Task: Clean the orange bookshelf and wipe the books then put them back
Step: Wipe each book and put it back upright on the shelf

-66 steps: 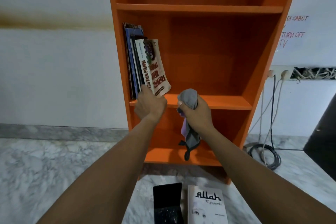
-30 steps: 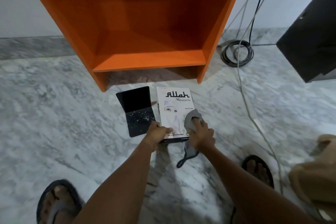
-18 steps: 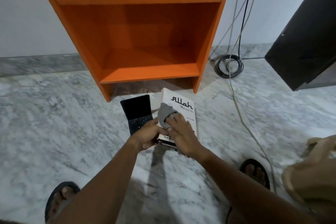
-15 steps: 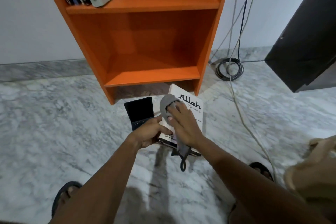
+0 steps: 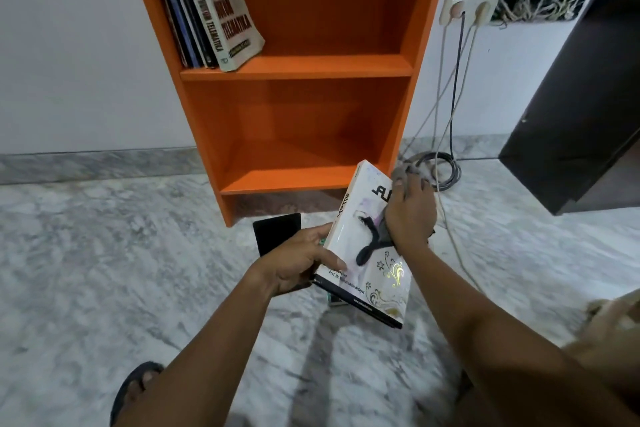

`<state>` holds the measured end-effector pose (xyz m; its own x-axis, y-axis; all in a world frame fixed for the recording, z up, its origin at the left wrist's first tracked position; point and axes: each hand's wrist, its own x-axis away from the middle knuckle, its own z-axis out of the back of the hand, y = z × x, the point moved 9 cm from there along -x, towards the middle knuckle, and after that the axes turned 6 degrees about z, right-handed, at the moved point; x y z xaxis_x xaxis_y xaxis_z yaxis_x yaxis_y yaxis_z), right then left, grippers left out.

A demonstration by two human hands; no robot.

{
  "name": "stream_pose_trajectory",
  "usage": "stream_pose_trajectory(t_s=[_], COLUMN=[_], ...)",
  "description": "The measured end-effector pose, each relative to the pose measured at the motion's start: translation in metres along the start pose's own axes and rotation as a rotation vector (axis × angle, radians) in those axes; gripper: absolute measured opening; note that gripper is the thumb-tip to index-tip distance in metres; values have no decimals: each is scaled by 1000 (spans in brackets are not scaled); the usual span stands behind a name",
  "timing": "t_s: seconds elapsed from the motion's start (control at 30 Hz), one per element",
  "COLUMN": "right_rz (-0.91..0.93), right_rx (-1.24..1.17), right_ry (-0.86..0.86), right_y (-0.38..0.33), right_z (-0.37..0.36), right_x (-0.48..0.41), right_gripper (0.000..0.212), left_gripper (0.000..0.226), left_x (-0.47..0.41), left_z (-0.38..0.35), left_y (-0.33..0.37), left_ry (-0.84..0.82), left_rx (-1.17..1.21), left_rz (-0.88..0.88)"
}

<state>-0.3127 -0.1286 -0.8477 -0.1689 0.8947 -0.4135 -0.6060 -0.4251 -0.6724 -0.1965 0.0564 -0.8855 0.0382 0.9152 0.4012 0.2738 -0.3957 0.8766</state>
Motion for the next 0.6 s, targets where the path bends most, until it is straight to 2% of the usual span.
stream_pose_trajectory(t_s=[0.07, 0.17, 0.23, 0.3, 0.37, 0.47, 0.53, 0.6], right_rz=[285, 582, 701, 733, 719, 623, 414, 39], right_rx=[-30, -136, -217, -270, -263, -222, -303, -457], right_ry=[-54, -272, -414, -487, -468, -311, -244, -278], right_y=[-40, -91, -108, -108, -99, -81, -56, -26], right_z=[-7, -27, -35, -38, -33, -15, -10, -15], right_x=[14, 57, 87, 103, 101, 86, 70, 55], right_gripper=[28, 37, 38, 38, 38, 37, 37, 42], left_gripper=[67, 59, 52, 42, 46, 59, 61, 63], left_x=[-1, -1, 3, 10, 15, 16, 17, 18], left_z=[6, 23, 35, 42, 47, 50, 47, 45], left_y=[3, 9, 15, 24, 31, 38, 44, 48], left_ry=[49, 169, 259, 300, 296, 287, 263, 239], left_rx=[5, 65, 74, 106, 164, 193, 191, 204], left_rz=[-24, -71, -131, -209, -242, -230, -226, -228])
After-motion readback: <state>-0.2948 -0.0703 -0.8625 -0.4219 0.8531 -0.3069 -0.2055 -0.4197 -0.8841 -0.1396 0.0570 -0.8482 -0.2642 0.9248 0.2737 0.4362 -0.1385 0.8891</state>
